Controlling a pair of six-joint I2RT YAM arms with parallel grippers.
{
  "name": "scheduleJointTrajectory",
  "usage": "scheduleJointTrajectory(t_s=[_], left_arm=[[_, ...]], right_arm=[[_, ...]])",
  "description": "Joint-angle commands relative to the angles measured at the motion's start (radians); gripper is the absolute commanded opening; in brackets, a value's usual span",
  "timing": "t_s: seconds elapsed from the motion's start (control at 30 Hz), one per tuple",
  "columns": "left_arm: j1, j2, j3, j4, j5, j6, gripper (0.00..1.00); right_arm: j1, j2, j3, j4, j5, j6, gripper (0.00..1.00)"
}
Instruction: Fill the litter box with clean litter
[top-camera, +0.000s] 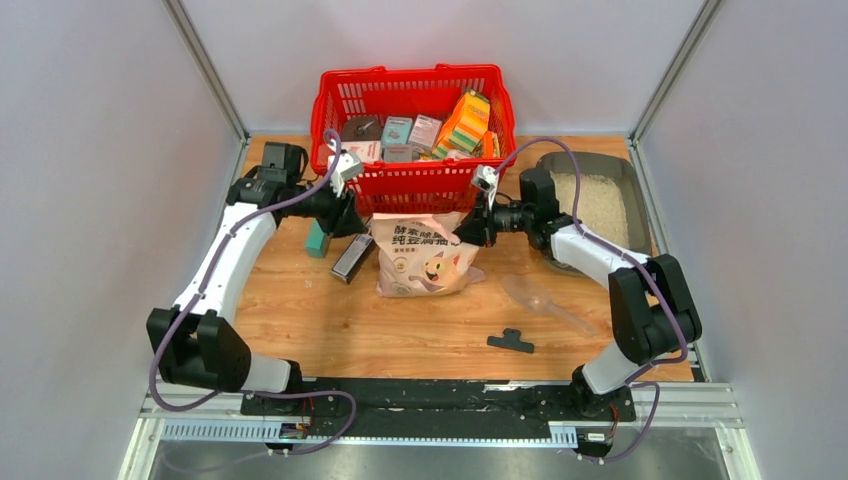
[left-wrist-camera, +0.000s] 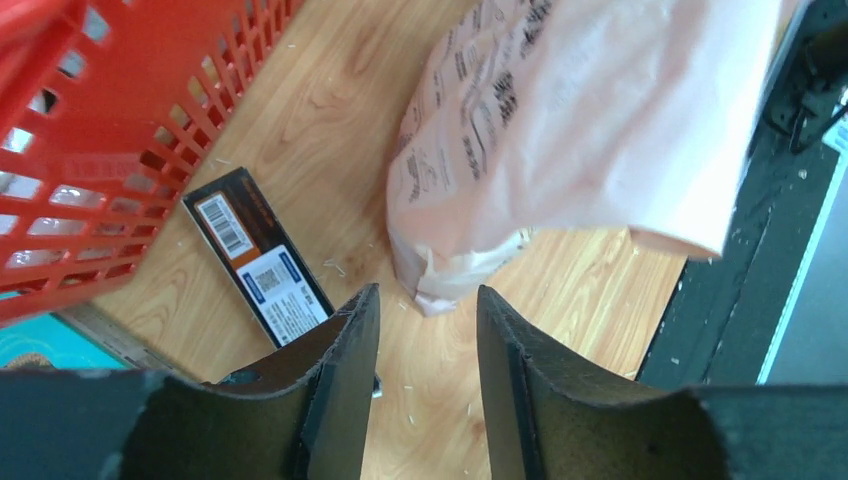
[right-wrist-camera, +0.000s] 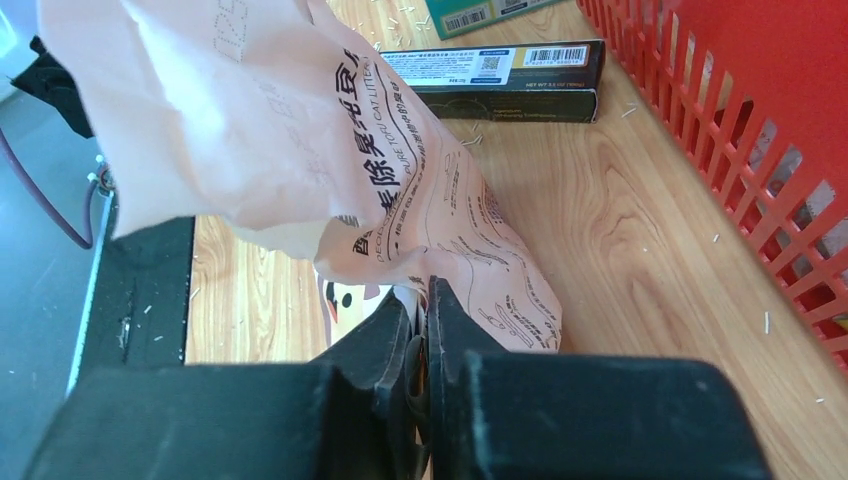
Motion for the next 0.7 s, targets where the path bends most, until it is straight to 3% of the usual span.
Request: scheduleJointTrajectory(t_s=[0.0, 0.27, 0.4, 0.47, 0.57, 0.67], left_arm=[[0.008, -0.067, -0.075, -0.03, 0.083, 0.147, 0.5], [-0.03, -0.102, -0.261, 0.321, 0.149, -0.011, 0.57], [-0.069, -0.091, -0.355, 0.675, 0.088, -0.264, 0.57], [-0.09, -0.067, -0.372, 0.762, 0.083, -0.355, 0.57], [-0.121, -0.024, -0.365, 0.845, 0.072, -0.494, 0.52], [-0.126, -0.01, -0.375, 0.9, 0.07, -0.6, 0.39]], right_arm=[[0.006, -0.024, 0.067, -0.051, 0.008, 0.07, 0.05], [0.007, -0.035, 0.114, -0.164, 0.021, 0.067, 0.01], [0.009, -0.022, 0.131, -0.192, 0.025, 0.081, 0.01], [0.01, -0.016, 0.137, -0.19, 0.025, 0.106, 0.02], [0.009, -0.007, 0.148, -0.183, 0.008, 0.148, 0.03], [0.009, 0.001, 0.157, -0.198, -0.002, 0.163, 0.0]])
